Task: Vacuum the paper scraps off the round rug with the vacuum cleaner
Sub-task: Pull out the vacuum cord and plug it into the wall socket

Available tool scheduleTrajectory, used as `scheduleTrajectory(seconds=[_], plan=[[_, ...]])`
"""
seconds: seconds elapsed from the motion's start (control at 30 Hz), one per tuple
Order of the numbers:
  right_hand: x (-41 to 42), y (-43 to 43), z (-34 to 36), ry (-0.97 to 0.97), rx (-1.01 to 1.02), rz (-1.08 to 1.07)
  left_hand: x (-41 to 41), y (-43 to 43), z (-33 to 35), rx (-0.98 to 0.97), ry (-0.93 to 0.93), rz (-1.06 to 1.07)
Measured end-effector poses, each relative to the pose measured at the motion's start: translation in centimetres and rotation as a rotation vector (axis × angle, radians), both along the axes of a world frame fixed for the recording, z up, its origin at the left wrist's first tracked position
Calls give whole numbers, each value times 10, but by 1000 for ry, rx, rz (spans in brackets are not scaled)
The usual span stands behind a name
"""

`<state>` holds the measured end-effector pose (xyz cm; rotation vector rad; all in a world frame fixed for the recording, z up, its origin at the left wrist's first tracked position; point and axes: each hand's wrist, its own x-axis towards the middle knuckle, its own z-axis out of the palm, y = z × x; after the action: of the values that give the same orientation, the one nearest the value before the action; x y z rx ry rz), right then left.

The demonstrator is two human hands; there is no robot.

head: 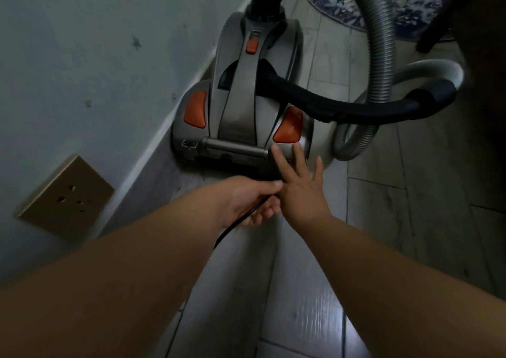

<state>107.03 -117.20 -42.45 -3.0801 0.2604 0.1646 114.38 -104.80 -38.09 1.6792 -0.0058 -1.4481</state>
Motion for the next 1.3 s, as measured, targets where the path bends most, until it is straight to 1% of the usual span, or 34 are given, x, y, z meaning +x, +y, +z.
scheduleTrajectory(seconds=[0.1,0.23,0.3,0.37,0.43,0.5,0.63,0.73,0.8,0.87,0.93,1.03,1.1,1.17,1.23,1.3], plan=[[-4,-11,-3,-13,33,12,-3,-12,-3,33,14,54],[-5,-20,-8,10,5,28,-8,-11,-9,-8,47,172],[-4,-20,-10,17,6,19,-8,-5,-9,-37,33,208],[-3,-19,-11,12,11,9,-7,4,-7,-60,-20,225],[-3,-16,-12,1,17,-13,-9,17,0,-107,-74,197],[-2,-11,-13,-4,20,-44,-13,32,10,-207,-79,146],[1,0,-8,-36,81,-97,-18,62,40,-450,-44,10],[4,7,-4,-73,128,-130,-10,78,54,-553,8,-143],[3,10,-1,-80,123,-138,-3,82,52,-527,82,-234],[1,10,3,-85,95,-136,1,80,44,-457,204,-271],[0,9,5,-72,83,-131,4,74,35,-414,321,-230],[-1,6,3,2,-45,-49,7,55,26,-364,436,-126],[0,5,4,1,-35,-15,7,39,18,-228,393,-60],[1,5,4,7,-35,11,7,24,9,-108,283,-21],[1,1,2,27,-67,29,7,11,4,-36,186,14],[0,-6,0,39,-74,44,8,0,3,22,125,-6]])
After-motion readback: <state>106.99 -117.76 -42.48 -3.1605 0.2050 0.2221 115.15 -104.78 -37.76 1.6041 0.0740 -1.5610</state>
